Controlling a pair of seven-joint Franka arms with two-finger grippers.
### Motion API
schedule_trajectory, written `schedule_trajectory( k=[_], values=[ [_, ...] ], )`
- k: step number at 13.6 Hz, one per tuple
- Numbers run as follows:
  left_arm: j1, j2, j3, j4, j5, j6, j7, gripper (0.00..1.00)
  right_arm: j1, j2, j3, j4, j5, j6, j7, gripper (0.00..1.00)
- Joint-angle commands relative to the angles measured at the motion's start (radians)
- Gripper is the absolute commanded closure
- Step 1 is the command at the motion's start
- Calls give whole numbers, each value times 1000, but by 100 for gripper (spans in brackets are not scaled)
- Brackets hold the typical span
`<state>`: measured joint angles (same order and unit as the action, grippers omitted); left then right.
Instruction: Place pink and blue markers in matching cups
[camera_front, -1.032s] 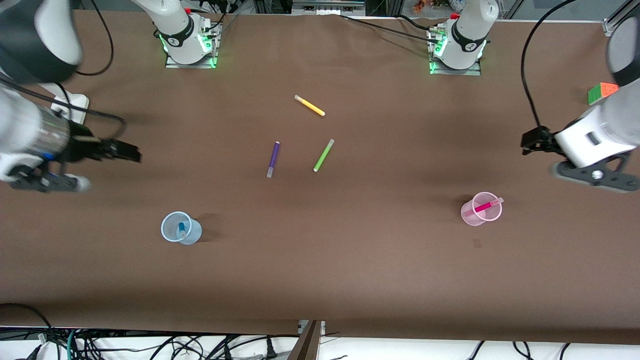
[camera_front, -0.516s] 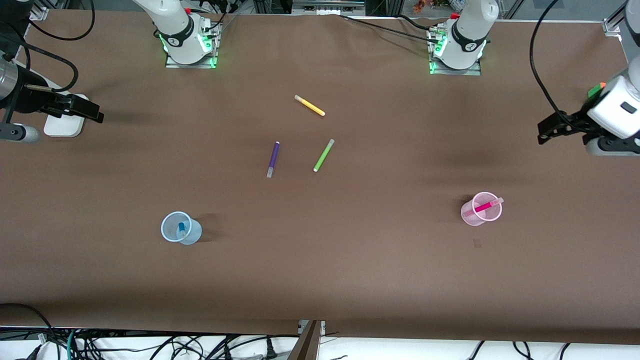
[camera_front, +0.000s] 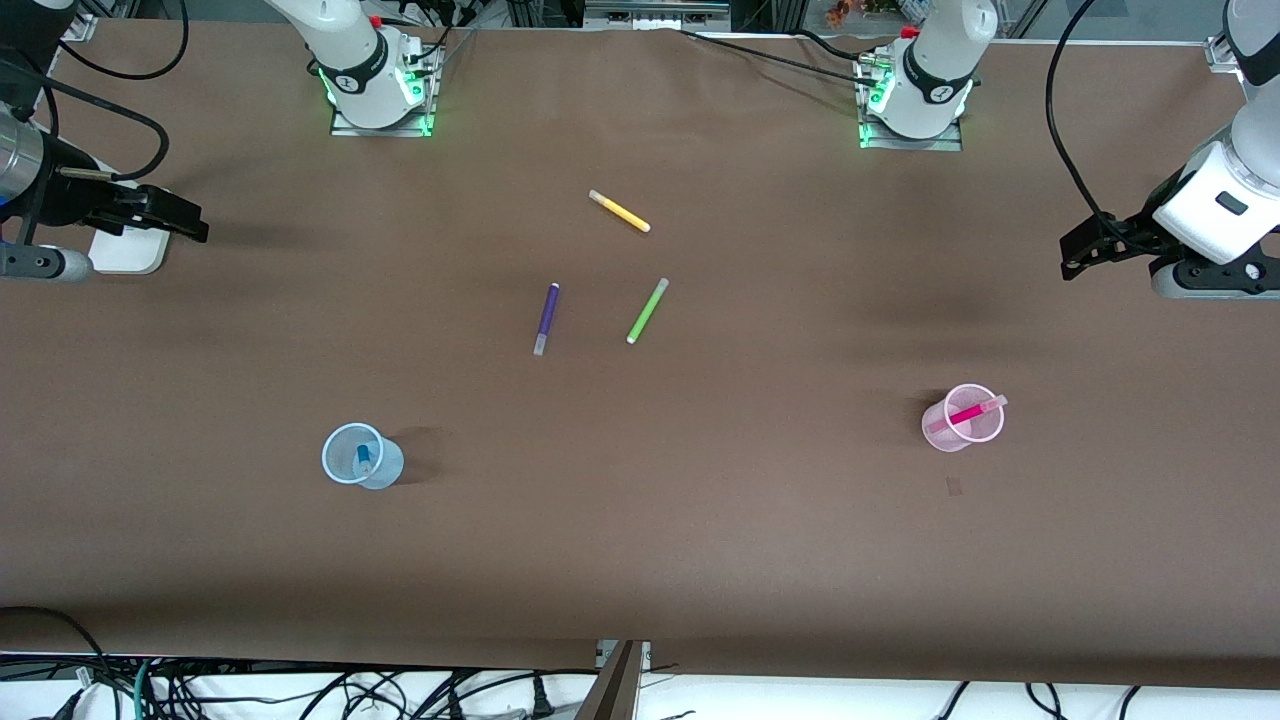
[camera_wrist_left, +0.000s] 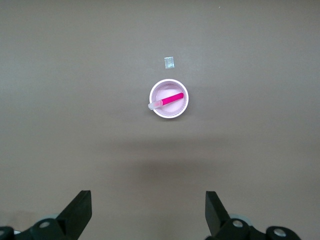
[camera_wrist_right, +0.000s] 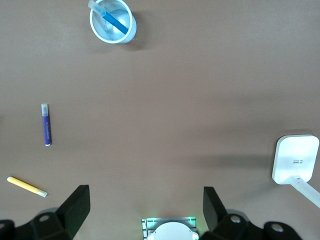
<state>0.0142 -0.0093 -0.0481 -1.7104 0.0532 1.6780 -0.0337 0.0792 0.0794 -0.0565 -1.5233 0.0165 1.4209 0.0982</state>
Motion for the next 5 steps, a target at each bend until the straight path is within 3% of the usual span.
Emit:
schedule_trajectory(
  k=[1, 5],
  values=[
    [0, -18, 1, -17, -24, 14, -3, 0, -4, 26, 4, 48, -18, -33, -18, 0],
    [-2, -11, 1, -14, -24, 14, -3, 0, -3, 26, 4, 48, -16, -28, -17, 0]
  ],
)
